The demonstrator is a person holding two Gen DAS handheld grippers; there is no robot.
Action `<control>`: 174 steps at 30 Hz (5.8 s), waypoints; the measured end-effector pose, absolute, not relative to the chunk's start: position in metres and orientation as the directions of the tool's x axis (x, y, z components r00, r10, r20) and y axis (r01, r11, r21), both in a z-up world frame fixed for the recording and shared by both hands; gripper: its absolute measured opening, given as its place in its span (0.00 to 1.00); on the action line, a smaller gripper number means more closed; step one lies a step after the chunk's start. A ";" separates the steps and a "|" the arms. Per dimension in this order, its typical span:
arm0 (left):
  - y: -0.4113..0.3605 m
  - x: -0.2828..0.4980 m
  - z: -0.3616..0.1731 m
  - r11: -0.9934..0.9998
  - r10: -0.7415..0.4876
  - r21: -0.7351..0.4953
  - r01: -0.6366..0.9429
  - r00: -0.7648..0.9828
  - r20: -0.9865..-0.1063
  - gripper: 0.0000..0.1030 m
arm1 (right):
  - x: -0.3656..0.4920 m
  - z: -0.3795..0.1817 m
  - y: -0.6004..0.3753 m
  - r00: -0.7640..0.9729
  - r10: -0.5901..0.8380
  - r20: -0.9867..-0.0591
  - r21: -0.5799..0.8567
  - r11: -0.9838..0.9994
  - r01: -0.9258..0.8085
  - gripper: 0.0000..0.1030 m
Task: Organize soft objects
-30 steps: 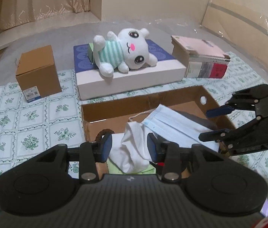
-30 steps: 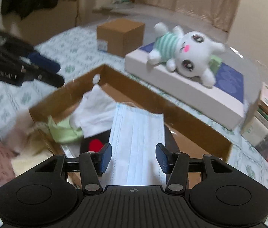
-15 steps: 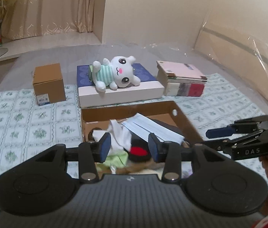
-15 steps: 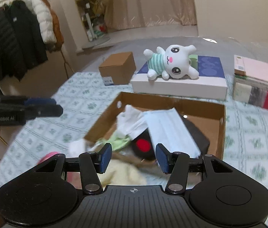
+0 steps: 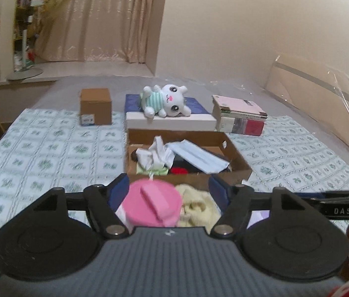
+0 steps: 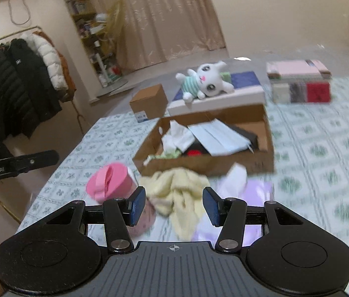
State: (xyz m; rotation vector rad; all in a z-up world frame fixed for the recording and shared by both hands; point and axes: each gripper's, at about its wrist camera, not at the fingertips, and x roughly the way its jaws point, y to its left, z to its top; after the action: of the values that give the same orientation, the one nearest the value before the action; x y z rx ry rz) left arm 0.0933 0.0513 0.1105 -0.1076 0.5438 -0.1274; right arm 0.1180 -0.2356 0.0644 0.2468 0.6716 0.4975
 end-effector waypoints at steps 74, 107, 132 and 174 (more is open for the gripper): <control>0.136 0.090 0.012 0.990 -0.137 -0.107 0.087 0.719 -0.682 0.68 | 0.115 0.039 -0.227 0.610 0.466 -0.641 0.171 0.861 -0.478 0.50; 0.180 0.213 -0.008 0.603 -0.373 0.246 0.759 0.541 -0.754 0.68 | 0.265 0.005 -0.151 0.283 0.539 -0.793 -0.122 0.315 -0.941 0.79; 0.141 0.260 -0.088 -0.038 -0.338 0.542 0.840 0.499 -0.798 0.61 | 0.304 -0.047 -0.110 0.163 0.509 -0.845 -0.064 0.206 -0.976 0.79; 0.145 0.232 -0.089 -0.135 -0.220 0.477 0.869 0.443 -0.869 0.55 | 0.305 -0.053 -0.099 0.173 0.519 -0.837 -0.069 0.215 -0.974 0.79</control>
State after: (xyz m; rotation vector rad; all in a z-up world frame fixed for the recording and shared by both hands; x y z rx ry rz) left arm 0.2318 0.1449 -0.0886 1.3940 0.6254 -1.0520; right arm 0.3048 -0.0988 -0.0531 -0.7200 0.7882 1.1992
